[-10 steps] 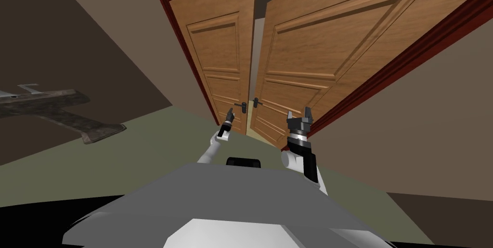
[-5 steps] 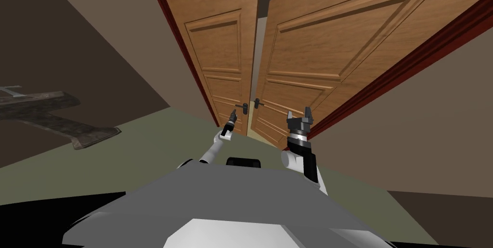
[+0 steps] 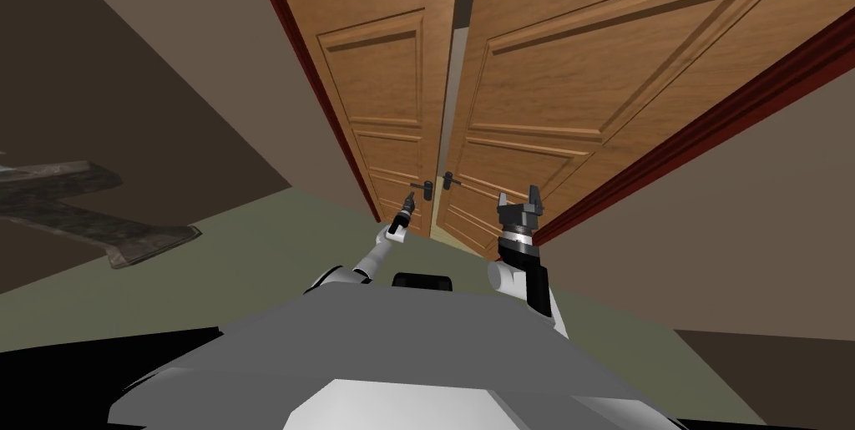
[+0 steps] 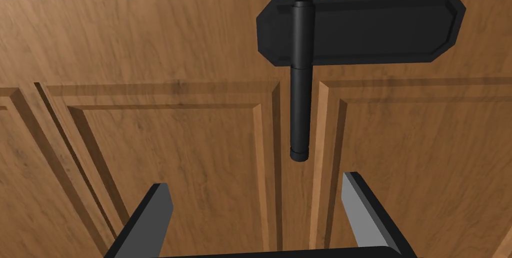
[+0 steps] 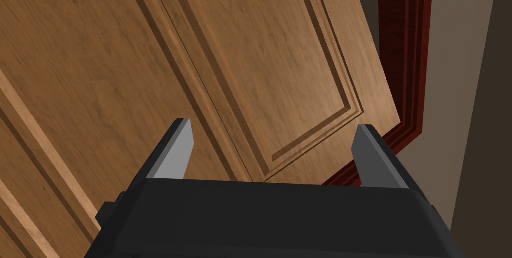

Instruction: Push the door open

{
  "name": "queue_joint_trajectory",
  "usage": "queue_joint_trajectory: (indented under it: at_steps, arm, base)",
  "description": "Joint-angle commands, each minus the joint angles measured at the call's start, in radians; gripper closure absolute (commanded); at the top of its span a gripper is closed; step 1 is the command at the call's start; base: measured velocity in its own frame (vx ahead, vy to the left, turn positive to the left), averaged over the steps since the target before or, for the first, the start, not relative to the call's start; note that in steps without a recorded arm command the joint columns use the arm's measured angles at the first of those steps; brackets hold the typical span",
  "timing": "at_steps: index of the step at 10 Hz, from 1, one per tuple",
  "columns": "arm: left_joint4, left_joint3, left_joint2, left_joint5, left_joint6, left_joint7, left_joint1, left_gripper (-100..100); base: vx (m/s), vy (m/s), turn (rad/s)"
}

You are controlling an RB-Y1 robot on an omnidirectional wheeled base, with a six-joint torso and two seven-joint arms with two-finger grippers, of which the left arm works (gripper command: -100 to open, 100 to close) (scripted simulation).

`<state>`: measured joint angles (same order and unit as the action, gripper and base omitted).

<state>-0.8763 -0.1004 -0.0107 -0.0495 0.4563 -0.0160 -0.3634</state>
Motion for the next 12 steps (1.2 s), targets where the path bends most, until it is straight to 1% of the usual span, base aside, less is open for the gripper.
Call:
queue_joint_trajectory:
  at_steps: [1, 3, 5, 6, 7, 8, 9, 10, 11, 12]
  arm:
    - [0.028, -0.007, -0.005, 0.001, -0.014, 0.003, -0.018, -100]
    - [0.078, -0.011, -0.015, 0.002, -0.019, 0.008, -0.047, -100]
    - [0.142, -0.017, -0.03, 0.003, -0.025, 0.014, -0.084, -100]
    - [0.163, -0.019, -0.036, 0.004, -0.027, 0.016, -0.096, -100]
    - [0.161, -0.017, -0.034, 0.003, -0.017, 0.015, -0.092, -100]
    - [0.166, -0.014, 0.0, 0.002, -0.017, 0.016, -0.095, -100]
    - [0.166, -0.013, 0.015, 0.002, -0.016, 0.016, -0.095, -100]
    - [0.168, -0.011, 0.025, 0.001, -0.016, 0.016, -0.096, -100]
    - [0.169, -0.009, 0.031, 0.0, -0.016, 0.017, -0.096, -100]
    - [0.17, -0.007, 0.031, 0.0, -0.015, 0.017, -0.097, -100]
  base:
    - [0.041, 0.085, -0.026]
    - [0.052, 0.084, -0.028]
    - [0.066, 0.096, -0.045]
    - [0.07, 0.101, -0.025]
    - [0.031, 0.045, -0.009]
    - [0.073, -0.006, -0.023]
    - [0.16, -0.032, -0.02]
    - [0.194, -0.072, -0.022]
    - [0.205, -0.069, -0.02]
    - [0.197, -0.055, -0.027]
